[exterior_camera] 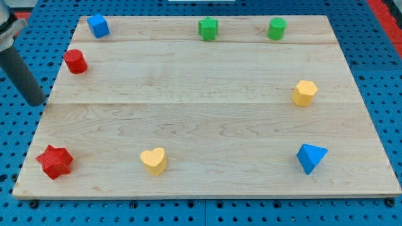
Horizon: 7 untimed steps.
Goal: Push the blue cube right and down a bit
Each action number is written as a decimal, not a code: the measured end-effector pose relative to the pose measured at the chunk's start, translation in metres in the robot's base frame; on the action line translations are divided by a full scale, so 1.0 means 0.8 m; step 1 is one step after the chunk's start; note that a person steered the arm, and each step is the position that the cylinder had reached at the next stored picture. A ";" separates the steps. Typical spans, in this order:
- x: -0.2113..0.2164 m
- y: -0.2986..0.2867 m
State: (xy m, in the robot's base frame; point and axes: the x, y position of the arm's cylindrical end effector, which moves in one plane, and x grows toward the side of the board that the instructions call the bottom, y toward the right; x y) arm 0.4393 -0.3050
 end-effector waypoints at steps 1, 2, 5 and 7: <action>-0.022 0.001; -0.108 0.000; -0.244 0.009; -0.289 0.061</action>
